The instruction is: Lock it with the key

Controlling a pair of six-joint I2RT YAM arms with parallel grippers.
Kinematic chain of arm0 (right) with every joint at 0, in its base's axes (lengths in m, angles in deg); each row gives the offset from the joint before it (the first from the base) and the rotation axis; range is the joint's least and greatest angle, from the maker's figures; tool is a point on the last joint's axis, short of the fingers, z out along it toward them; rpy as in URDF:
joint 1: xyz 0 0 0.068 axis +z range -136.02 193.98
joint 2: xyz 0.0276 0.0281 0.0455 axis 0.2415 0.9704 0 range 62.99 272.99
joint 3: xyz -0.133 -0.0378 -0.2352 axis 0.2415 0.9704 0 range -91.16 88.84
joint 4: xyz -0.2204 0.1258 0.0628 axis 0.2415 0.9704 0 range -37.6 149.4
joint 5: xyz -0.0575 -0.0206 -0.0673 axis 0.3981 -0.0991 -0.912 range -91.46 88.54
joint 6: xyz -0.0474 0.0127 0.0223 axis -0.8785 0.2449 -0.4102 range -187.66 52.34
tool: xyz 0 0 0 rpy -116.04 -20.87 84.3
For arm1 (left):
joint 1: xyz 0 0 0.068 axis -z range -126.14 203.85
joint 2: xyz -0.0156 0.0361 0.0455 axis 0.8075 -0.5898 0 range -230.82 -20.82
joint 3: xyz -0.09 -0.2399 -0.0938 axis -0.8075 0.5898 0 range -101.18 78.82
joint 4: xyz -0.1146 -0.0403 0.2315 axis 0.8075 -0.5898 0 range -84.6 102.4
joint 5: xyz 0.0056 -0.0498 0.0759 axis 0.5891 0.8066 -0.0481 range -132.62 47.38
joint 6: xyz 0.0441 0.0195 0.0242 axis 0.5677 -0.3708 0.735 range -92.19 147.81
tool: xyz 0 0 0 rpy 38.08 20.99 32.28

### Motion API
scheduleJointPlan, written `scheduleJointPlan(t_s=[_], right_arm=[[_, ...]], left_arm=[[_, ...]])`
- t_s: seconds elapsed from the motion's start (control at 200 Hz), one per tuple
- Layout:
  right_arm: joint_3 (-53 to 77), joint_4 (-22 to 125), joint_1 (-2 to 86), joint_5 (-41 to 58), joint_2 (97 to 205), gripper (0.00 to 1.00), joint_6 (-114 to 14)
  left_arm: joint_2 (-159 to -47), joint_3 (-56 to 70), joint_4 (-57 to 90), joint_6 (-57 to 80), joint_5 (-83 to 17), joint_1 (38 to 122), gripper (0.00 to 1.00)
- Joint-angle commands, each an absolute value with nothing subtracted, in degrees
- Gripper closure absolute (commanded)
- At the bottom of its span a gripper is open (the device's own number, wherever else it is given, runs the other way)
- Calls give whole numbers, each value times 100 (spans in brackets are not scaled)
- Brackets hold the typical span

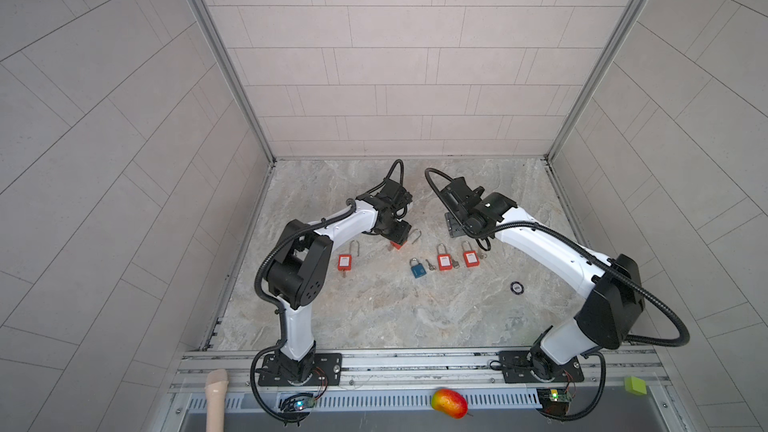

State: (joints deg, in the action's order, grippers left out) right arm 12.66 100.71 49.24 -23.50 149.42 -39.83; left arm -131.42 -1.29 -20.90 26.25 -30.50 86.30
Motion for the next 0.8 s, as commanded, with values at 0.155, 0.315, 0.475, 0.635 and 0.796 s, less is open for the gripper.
scheduleJointPlan(t_s=[0.155,0.315,0.475,0.635,0.796], right_arm=[[2221,9353,4693,-3165,13821,10,-3805],[2157,9571,4593,-3111,13896,8,-3875],[2090,9667,4597,-2982,14096,8,-3851],[2084,9593,4574,-2889,14136,10,-3773],[2094,9580,4505,-2710,14139,12,-3673]], left_arm=[[-13657,-692,-2781,2378,-3473,8808,35],[-13796,-870,-2904,2094,-3827,8840,35],[-13869,-966,-2882,1933,-3920,8863,35],[-14078,-1142,-3003,1763,-4019,8858,35],[-14266,-1353,-3099,1463,-4051,8857,40]])
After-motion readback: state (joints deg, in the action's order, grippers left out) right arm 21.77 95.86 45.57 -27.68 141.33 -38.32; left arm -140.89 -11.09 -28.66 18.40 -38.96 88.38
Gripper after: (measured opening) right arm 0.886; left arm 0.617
